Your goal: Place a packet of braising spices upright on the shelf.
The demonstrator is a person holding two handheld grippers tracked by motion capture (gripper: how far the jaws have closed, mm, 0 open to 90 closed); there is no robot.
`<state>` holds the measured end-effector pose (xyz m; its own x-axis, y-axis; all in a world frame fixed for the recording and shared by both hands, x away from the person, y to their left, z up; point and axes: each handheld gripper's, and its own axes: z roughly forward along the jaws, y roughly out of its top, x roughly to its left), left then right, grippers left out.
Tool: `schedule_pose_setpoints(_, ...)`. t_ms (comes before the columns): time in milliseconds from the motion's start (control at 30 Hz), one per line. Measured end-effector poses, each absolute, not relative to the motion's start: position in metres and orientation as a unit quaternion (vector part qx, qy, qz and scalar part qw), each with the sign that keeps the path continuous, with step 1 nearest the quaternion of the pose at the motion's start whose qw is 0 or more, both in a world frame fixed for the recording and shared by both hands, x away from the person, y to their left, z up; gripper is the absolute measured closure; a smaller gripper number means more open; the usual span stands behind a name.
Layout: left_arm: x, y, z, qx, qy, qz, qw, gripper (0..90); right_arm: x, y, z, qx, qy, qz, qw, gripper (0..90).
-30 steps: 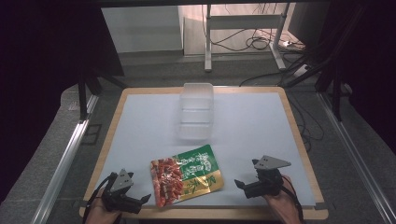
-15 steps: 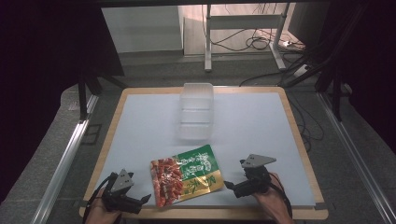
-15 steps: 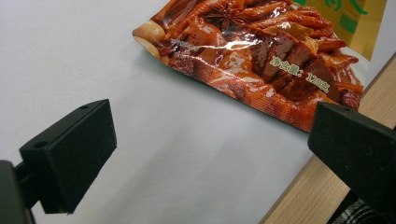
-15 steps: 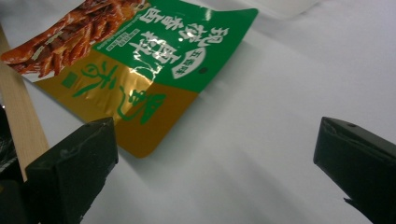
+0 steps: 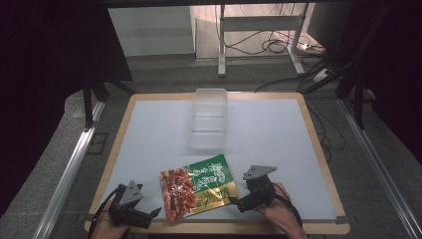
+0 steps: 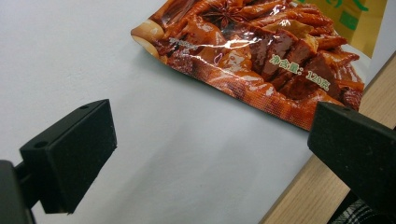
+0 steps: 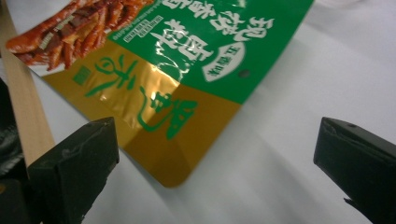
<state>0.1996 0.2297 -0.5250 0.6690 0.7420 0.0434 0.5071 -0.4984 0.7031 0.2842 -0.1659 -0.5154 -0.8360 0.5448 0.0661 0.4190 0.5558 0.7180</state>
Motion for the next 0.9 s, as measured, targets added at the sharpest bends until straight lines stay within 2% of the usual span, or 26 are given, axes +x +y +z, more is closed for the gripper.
schedule_pose_setpoints(233,0.199,0.229,-0.525,0.849,0.368,0.173,0.338,1.2,0.292,-0.158,-0.522,0.295,0.880,0.369,0.055,2.4)
schedule_pose_setpoints(333,0.199,0.229,-0.525,0.849,0.368,0.174,0.337,1.2,0.295,-0.155,-0.521,0.294,0.880,0.370,0.045,7.1)
schedule_pose_setpoints(367,0.199,0.229,-0.525,0.849,0.368,0.174,0.337,1.2,0.297,-0.153,-0.521,0.294,0.881,0.369,0.043,11.5)
schedule_pose_setpoints(800,0.199,0.229,-0.525,0.851,0.366,0.176,0.333,1.3,0.315,-0.133,-0.525,0.286,0.886,0.363,0.028,29.7)
schedule_pose_setpoints(900,0.199,0.229,-0.525,0.850,0.367,0.176,0.334,1.3,0.316,-0.126,-0.524,0.273,0.889,0.366,0.035,37.6)
